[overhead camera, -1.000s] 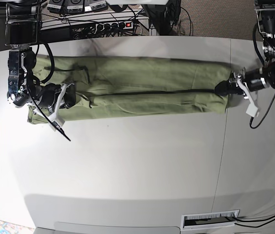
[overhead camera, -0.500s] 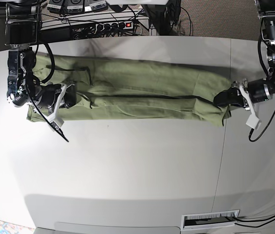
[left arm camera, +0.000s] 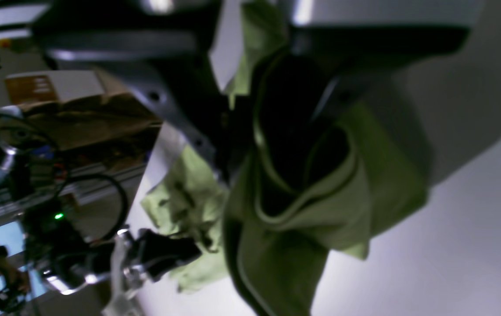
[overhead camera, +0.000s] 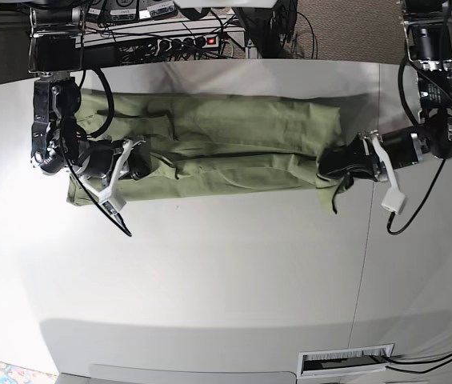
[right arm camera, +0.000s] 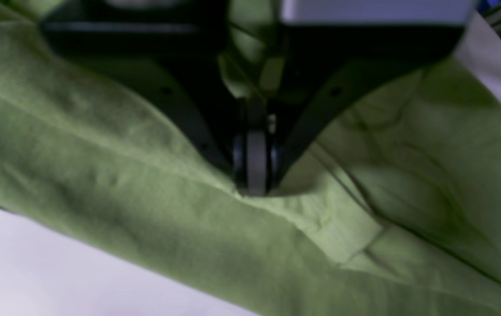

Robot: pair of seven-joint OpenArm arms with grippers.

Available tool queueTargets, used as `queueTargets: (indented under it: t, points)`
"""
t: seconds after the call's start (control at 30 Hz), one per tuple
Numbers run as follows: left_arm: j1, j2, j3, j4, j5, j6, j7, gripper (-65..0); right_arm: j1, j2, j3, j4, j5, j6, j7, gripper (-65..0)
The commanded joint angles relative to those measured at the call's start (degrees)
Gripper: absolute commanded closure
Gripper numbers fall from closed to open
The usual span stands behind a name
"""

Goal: Fold the T-shirt properly
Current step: 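Drag the strip end with the left gripper toward the right gripper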

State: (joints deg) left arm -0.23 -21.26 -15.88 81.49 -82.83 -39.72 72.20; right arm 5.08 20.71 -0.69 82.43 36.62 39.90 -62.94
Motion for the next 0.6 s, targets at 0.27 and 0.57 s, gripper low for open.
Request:
queueTargets:
  t: [0.27, 0.57]
  points:
    - [1.97, 6.12, -0.37, 1.05, -2.17, -0.28, -0.07, 0.0, 0.33, -0.24, -0.11, 0.33, -0.66, 0.10, -0.26, 0.0]
    - [1.97, 14.80, -0.37, 1.05, -0.74, -0.28, -0.20, 0.0, 0.33, -0.24, -0.11, 0.33, -0.63, 0.10, -0.24, 0.0]
